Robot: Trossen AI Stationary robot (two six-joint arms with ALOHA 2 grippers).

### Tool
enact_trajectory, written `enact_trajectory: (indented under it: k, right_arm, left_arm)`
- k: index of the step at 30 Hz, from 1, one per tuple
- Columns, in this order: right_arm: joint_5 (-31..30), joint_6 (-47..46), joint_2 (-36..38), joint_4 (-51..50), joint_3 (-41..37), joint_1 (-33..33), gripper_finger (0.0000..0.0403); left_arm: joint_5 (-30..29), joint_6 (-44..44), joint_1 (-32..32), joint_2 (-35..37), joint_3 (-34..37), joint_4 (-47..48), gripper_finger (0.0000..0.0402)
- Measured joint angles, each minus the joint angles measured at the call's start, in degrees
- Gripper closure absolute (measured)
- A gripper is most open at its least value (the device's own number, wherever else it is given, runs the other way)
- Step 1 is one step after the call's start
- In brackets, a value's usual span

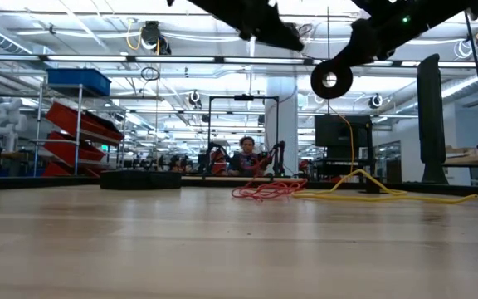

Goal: Coil cords
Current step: Uncoil the red wire from the spool

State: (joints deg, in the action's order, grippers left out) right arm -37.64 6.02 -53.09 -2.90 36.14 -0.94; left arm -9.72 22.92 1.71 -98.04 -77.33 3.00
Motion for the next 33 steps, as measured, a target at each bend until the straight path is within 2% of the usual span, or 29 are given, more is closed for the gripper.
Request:
enact_trajectory:
  k: [3,7,14,16,21,24,30,33]
  right_arm:
    - [0.2,-0.8,1.6,-1.9,0.0,0.4,0.0403]
    - [0.4,-1.1,3.8,-2.6,0.0,1.5,0.0403]
    - [0.6,-1.8,6.5,-0.3,0.0,3.4,0.0403]
    - [2.0,-1.9,6.8,0.8,0.0,3.5,0.0403]
    - [3.1,-2.0,6.9,2.0,0.0,3.5,0.0403]
    - [3.2,-2.3,6.9,1.9,0.0,3.5,0.0403]
    - [3.2,-2.3,6.9,1.8,0.0,3.5,0.0403]
    - [3.2,-2.3,6.9,1.8,0.0,3.5,0.0403]
  left_arm:
    - [-3.4,0.1,0.7,0.9,1.0,3.4,0.0401]
    - [-4.3,-1.7,2.0,0.7,2.6,8.5,0.0401]
    - [-4.2,-6.2,5.4,-2.9,8.1,5.9,0.0384]
    - [-2.7,-7.3,6.1,-4.9,9.1,3.6,0.0383]
    - [6.7,-7.6,6.6,-9.4,10.2,-3.9,0.0372]
    - [9.3,-7.3,6.2,-10.2,10.2,-7.4,0.0341]
    - [11.3,-7.6,5.9,-9.2,10.2,-14.4,0.0244]
    - [13.9,-9.4,5.9,-9.1,10.1,-19.9,0.0213]
